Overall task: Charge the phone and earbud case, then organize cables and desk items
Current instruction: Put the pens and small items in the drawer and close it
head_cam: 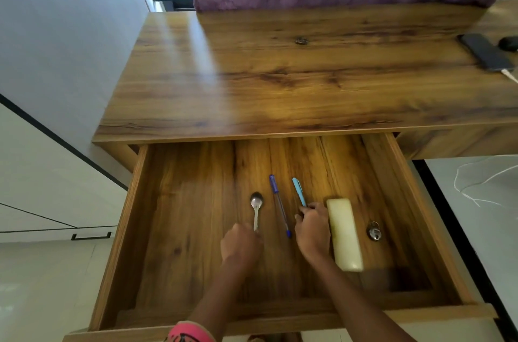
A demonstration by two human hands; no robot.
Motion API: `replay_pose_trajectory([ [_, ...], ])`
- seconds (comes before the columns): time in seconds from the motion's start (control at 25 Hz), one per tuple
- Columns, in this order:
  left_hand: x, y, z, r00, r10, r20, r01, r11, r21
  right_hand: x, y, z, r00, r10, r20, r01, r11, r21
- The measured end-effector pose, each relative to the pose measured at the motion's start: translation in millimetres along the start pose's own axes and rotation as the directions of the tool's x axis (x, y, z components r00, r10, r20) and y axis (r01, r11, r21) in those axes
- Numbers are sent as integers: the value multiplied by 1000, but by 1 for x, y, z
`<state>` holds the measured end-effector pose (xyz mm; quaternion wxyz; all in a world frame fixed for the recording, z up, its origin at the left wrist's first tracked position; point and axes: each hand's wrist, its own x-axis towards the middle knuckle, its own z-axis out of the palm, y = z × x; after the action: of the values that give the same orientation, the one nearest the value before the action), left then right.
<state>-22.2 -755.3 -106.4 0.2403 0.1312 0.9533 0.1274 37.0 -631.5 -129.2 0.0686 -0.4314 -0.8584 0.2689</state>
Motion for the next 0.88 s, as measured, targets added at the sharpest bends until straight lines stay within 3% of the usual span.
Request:
replay_pose_trajectory([
  [0.2, 0, -4, 4, 991, 127, -49, -122, 988, 91, -1, 0, -4, 999, -35, -19, 35, 999, 30],
  [0.32, 5, 5, -12, 949, 266, -169, -240, 958, 158, 7, -10, -19, 992, -101, -78, 109, 988, 110],
  [0.4, 17, 22, -34, 886, 371, -280, -336, 927, 163, 24, -28, -35, 975, -174, -139, 191, 974, 125],
  [0.48, 39, 49, -66, 763, 483, -430, -433, 876, 215, 57, -53, -60, 935, -252, -250, 292, 946, 138],
  [0.6, 70, 94, -114, 636, 562, -529, -479, 825, 300, 111, -82, -95, 877, -324, -355, 387, 915, 119],
  [0.8, 143, 160, -172, 587, 574, -571, -503, 811, 299, 220, -111, -120, 896, -378, -235, 391, 921, 8],
  [0.88, 180, 185, -184, 626, 553, -550, -475, 830, 293, 271, -116, -119, 916, -376, -142, 378, 926, -16],
])
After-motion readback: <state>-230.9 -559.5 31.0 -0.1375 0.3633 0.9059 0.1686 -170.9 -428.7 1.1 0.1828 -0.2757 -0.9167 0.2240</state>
